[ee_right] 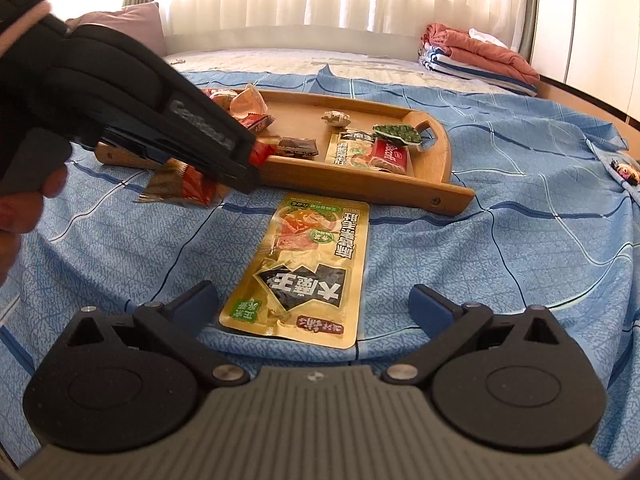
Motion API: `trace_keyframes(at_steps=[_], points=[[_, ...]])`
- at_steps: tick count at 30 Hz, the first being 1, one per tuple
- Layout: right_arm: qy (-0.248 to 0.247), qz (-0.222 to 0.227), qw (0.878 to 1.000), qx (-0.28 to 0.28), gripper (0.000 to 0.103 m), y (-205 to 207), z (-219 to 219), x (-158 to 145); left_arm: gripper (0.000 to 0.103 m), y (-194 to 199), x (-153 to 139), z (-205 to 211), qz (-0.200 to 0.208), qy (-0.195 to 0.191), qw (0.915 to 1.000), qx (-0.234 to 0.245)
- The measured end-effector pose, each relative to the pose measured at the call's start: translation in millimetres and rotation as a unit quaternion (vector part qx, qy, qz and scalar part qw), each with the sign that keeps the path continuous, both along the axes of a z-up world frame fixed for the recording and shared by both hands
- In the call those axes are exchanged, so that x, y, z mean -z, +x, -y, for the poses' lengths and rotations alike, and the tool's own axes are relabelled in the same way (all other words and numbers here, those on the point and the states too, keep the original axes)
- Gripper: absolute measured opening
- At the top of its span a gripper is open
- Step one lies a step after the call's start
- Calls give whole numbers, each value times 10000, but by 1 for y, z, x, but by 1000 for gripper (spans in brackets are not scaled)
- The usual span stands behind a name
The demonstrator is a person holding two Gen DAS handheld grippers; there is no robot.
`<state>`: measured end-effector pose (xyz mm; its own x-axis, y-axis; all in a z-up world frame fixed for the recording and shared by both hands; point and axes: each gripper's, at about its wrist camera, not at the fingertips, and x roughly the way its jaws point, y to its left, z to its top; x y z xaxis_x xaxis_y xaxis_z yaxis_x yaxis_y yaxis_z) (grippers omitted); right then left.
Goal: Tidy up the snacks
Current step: 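Close left tool on the red nut bag while right tool grips the gold wasabi-peas bag, then carry the red nut bag with left tool while right tool carries the gold bag to tray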
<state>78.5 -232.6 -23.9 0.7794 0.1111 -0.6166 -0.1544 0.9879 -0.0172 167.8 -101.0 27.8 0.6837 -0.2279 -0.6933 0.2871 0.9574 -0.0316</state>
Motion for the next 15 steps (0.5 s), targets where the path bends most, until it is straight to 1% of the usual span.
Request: trace_keyframes(at_steps=[3,5,6,8,9,11,15], points=[[116,-7,9999,29,98,4,-1,-2,41,-3,-6,-9,124,37,9999,-36],[157,-9,9999,-19,89,6,-5,-3,41,-4,-10,-16,192,46,9998,-70],[171,-19,9998,-31,87,7,-7,-4,41,-4,-12,-19,223,49,9997,-94],[169,-21,9999,-1,78,11,-11,-5,41,-3,-15,-26,263,43,9995,-162],[164,-15,9999,35,75,13,-12,-6,41,-2,-16,-29,273,29,9994,-200],[199,3,9997,107,65,16,-14,-9,41,0,-18,-35,299,17,9992,-258],[425,3,9989,216,65,19,-10,-14,41,3,-22,-45,379,20,9987,-334]])
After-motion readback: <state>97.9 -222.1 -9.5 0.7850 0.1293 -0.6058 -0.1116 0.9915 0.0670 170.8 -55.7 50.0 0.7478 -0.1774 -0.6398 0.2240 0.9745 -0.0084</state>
